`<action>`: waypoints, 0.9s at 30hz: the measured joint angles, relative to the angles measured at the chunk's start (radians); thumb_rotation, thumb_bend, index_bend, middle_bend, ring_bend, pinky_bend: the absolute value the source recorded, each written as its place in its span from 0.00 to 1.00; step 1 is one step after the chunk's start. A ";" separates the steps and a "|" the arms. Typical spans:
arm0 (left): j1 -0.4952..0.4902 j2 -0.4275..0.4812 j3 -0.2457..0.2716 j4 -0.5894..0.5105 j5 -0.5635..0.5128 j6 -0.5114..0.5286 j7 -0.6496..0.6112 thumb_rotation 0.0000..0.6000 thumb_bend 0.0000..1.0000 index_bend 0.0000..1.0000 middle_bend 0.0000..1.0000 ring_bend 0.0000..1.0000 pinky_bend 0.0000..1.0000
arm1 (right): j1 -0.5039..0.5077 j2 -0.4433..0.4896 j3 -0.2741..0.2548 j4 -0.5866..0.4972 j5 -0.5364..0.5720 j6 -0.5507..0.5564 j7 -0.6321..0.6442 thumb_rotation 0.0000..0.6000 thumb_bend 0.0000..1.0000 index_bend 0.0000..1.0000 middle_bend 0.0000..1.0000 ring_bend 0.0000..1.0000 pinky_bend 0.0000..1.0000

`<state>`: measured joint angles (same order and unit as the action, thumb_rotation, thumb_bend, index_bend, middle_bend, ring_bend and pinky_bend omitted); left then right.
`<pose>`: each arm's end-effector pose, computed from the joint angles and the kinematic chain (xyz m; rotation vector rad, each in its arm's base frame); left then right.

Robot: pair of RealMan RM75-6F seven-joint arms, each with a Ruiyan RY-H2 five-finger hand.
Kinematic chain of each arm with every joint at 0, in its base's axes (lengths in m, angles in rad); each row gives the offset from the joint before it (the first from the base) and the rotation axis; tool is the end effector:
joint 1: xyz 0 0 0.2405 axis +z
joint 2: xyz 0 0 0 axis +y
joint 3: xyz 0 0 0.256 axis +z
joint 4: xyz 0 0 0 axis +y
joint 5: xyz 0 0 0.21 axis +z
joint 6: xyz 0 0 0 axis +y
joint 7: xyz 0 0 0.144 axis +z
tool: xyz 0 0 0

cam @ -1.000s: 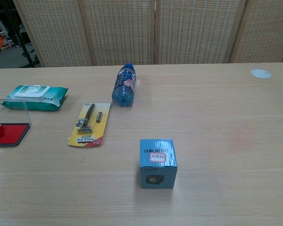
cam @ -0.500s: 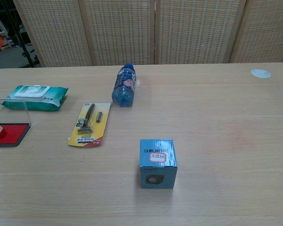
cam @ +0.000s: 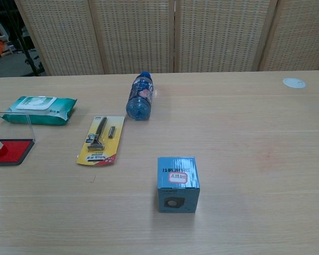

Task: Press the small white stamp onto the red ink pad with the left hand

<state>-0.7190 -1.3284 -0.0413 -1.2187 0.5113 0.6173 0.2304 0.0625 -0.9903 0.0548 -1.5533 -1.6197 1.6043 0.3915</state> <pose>-0.3354 0.3633 0.0733 -1.3854 -1.4148 -0.3703 -0.3090 -0.1744 0.2142 1.3588 -0.9394 1.1875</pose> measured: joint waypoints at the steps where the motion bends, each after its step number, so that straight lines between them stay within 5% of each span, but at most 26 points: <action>1: -0.001 -0.002 0.002 0.002 -0.004 0.002 0.003 1.00 0.37 0.63 0.97 0.94 0.87 | 0.000 0.000 0.000 0.000 0.000 0.000 0.001 1.00 0.00 0.00 0.00 0.00 0.00; 17: -0.002 0.005 0.003 -0.014 -0.005 0.023 0.007 1.00 0.37 0.63 0.97 0.94 0.87 | -0.002 0.001 0.000 0.002 -0.001 0.004 0.010 1.00 0.00 0.00 0.00 0.00 0.00; 27: 0.006 0.114 -0.018 -0.194 0.053 0.109 0.008 1.00 0.36 0.63 0.97 0.94 0.87 | -0.004 0.003 -0.001 0.003 -0.005 0.010 0.017 1.00 0.00 0.00 0.00 0.00 0.00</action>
<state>-0.7132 -1.2147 -0.0594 -1.4127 0.5646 0.7267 0.2386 0.0582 -0.9871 0.0543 -1.5505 -1.6246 1.6148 0.4087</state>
